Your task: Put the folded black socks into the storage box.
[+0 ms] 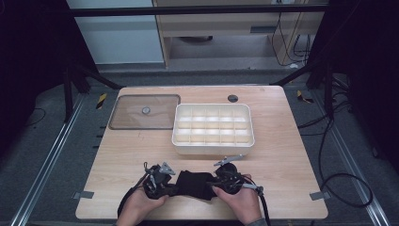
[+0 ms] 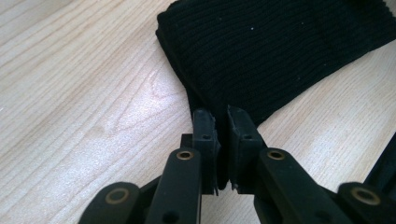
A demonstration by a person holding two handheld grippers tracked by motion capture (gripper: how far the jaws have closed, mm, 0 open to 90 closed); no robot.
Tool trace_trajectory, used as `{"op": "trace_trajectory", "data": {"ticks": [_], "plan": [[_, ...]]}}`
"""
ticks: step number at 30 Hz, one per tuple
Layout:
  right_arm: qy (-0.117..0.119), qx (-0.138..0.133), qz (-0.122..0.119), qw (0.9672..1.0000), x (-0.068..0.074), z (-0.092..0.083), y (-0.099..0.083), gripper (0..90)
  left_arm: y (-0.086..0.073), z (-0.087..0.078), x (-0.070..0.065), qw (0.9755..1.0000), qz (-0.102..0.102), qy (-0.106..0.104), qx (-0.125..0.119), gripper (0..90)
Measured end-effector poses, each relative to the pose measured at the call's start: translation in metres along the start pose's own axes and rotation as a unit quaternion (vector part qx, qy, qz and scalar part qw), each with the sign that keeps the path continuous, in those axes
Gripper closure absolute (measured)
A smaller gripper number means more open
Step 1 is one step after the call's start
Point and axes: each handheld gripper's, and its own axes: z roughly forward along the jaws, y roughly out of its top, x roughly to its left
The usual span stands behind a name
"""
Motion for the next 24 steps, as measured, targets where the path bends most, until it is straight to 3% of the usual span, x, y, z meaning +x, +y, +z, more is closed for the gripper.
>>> {"op": "trace_trajectory", "data": {"ticks": [3, 7, 24], "plan": [[0.005, 0.004, -0.004, 1.0, 0.002, 0.001, -0.001, 70.5, 0.001, -0.001, 0.0, 1.0, 0.002, 0.001, 0.001, 83.7], [0.009, 0.003, -0.009, 0.9999, 0.003, 0.001, -0.001, 74.8, 0.002, -0.004, 0.0, 1.0, 0.007, 0.002, -0.001, 84.3], [0.019, 0.0, -0.013, 0.9997, 0.008, 0.003, -0.001, 76.0, 0.015, -0.026, -0.007, 0.999, 0.042, 0.011, -0.005, 84.8]]}}
